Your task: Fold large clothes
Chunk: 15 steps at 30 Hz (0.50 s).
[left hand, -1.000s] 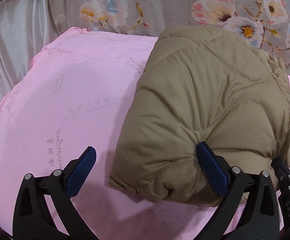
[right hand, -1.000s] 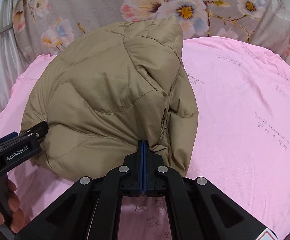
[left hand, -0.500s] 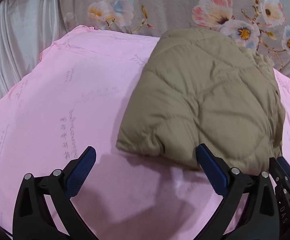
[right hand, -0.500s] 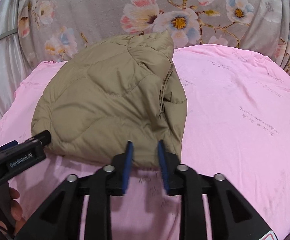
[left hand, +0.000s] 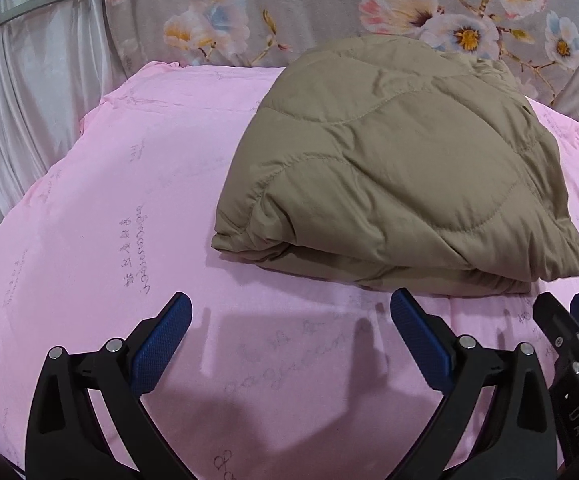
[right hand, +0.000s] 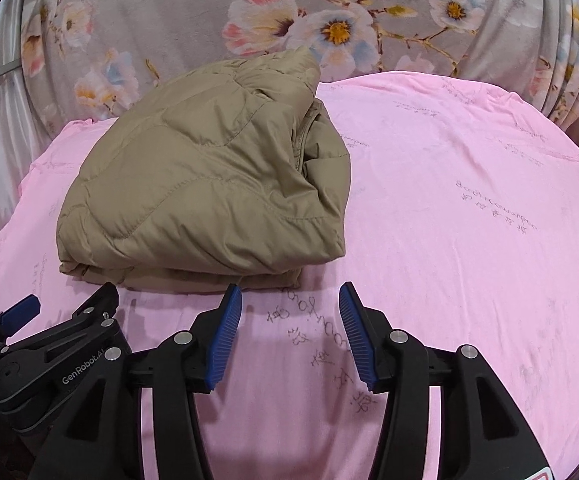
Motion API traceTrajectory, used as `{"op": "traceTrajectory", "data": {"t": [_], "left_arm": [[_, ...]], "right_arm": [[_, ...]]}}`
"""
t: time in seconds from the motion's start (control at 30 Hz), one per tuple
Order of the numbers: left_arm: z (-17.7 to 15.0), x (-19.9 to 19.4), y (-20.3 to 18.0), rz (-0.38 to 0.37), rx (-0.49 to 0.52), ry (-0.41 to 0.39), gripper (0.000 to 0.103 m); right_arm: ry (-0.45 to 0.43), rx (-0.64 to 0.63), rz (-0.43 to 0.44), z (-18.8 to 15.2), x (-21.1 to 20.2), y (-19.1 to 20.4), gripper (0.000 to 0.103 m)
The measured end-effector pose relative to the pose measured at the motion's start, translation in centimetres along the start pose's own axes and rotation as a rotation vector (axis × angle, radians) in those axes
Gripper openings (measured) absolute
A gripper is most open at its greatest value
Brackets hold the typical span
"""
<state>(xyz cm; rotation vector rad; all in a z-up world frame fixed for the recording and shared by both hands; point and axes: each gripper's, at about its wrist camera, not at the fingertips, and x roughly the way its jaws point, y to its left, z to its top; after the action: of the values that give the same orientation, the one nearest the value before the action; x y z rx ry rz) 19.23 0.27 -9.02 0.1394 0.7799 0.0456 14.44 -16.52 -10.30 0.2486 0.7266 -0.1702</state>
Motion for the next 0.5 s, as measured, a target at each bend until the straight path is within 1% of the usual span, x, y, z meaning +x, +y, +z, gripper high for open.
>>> {"op": "traceTrajectory", "data": {"t": [0.23, 0.33, 0.37, 0.43, 0.5], "left_arm": [[-1.1, -0.9, -0.5, -0.021, 0.028, 0.002, 0.097], [-1.3, -1.2, -0.6, -0.019, 0.037, 0.006, 0.097], [-1.5, -1.2, -0.7, -0.005, 0.038, 0.010, 0.096], [-1.6, -1.3, -0.4, -0.021, 0.027, 0.016, 0.096], [-1.8, -1.4, -0.2, -0.019, 0.020, 0.019, 0.096]], "right_arm": [[0.010, -0.006, 0.005, -0.5, -0.8, -0.1, 0.055], [0.014, -0.029, -0.015, -1.3, -1.1, 0.2, 0.057], [0.024, -0.036, -0.024, -1.4, -1.2, 0.3, 0.057], [0.006, -0.045, -0.029, -1.6, -1.8, 0.5, 0.057], [0.008, -0.051, -0.033, -1.7, -1.9, 0.6, 0.057]]}}
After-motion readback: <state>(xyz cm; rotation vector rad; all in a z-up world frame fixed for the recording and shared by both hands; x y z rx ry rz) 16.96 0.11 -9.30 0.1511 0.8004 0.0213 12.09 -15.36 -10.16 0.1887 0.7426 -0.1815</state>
